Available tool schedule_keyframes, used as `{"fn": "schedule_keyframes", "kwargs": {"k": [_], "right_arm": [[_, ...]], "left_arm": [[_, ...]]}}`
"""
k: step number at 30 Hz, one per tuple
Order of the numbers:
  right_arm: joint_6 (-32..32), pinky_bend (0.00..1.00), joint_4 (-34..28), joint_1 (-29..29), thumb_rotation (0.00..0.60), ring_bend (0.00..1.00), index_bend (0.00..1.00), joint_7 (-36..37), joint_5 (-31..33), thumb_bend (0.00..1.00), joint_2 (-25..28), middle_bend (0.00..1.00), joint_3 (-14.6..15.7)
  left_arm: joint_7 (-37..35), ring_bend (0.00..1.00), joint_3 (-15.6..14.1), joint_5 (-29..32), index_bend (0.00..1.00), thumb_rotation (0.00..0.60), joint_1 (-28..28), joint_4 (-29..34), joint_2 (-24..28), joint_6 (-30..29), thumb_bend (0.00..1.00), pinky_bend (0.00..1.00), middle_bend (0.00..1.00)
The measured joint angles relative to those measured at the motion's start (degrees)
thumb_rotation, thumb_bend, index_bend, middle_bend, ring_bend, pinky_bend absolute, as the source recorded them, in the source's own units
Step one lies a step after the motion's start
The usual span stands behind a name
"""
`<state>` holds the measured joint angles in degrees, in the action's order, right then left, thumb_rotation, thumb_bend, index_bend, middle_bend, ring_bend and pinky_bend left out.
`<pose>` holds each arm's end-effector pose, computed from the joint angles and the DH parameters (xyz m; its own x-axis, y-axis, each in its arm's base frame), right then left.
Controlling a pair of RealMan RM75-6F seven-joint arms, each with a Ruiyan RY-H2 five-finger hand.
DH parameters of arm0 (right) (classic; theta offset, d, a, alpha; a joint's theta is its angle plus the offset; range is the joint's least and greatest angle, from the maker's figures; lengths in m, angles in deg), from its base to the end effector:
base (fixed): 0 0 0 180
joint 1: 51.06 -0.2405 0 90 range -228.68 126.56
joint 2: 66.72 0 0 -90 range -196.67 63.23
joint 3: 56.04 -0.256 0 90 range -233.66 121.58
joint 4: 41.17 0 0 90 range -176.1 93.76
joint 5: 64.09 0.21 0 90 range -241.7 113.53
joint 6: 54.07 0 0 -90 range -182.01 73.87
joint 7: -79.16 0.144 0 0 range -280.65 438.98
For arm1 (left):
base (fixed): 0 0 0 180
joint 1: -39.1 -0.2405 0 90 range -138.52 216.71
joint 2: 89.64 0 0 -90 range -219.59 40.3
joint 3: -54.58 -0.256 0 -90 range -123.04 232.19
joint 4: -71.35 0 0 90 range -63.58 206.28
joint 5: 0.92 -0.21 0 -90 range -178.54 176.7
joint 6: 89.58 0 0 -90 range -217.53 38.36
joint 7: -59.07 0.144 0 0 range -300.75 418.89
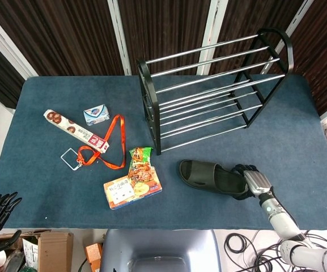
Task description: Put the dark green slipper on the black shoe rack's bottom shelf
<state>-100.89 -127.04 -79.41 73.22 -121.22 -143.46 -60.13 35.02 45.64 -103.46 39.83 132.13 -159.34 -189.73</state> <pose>-0.2948 -0.2836 0.0287 0.2344 -0.5248 0.8183 -0.9532 0.0413 0.2995 -0.3658 0.1140 0.1679 0.4034 0.0818 0.9114 0.8849 -0.2884 -0.3658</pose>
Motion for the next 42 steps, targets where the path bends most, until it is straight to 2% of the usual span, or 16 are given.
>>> {"fn": "schedule_keyframes", "kwargs": {"k": [2,8,17,26,29,33,37,42], "right_arm": [[-0.91,0.16,0.38,0.10,0.600,0.52,0.79,-1.02,1.25,0.08,-0.60,0.55,-0.10],[-2.78,0.23,0.85,0.54,0.600,0.58,0.86,-1.44,3.77,0.09,-1.58,0.61,-1.31],[-4.45,0.26,0.31,3.20,0.600,0.59,0.90,9.48,2.25,0.09,0.88,0.63,-4.55],[-2.27,0.28,0.70,4.07,0.600,0.59,0.90,18.01,2.04,0.09,2.91,0.63,-8.23],[0.74,0.30,1.16,2.41,0.600,0.59,0.90,18.40,5.74,0.09,2.72,0.63,-9.63],[4.80,0.30,3.65,-2.12,0.600,0.59,0.89,16.44,14.43,0.09,1.75,0.63,-11.21],[6.10,0.30,6.83,-7.02,0.600,0.58,0.89,12.91,24.07,0.09,0.10,0.63,-12.60],[7.05,0.30,10.40,-12.11,0.600,0.57,0.87,9.33,32.83,0.09,-1.85,0.63,-14.23]], "left_arm": [[-0.19,0.00,0.07,0.10,0.00,0.600,-0.08,-0.19,-0.07,-0.06,0.32,0.03,0.00],[-0.30,0.00,0.17,0.18,0.00,0.600,-0.15,-0.51,-0.23,-0.03,0.32,0.03,0.00],[-1.32,0.00,0.15,0.32,0.00,0.600,-0.19,-1.42,-0.65,0.33,0.32,0.03,0.00],[-1.35,0.00,-0.08,-0.08,0.00,0.600,0.10,-1.70,-0.88,0.81,0.32,0.03,0.00],[-0.97,0.00,-0.31,-0.64,0.00,0.600,0.13,-1.62,-0.95,0.57,0.32,0.03,0.00],[-0.80,0.00,-0.46,-0.87,0.00,0.600,-0.11,-1.73,-1.06,0.07,0.32,0.03,0.00],[-0.94,0.00,-0.48,-0.75,0.00,0.600,-0.22,-1.88,-1.06,0.04,0.32,0.03,0.00],[-1.41,0.00,-0.52,-0.46,0.00,0.600,-0.21,-2.11,-1.10,0.52,0.32,0.03,0.00]]}}
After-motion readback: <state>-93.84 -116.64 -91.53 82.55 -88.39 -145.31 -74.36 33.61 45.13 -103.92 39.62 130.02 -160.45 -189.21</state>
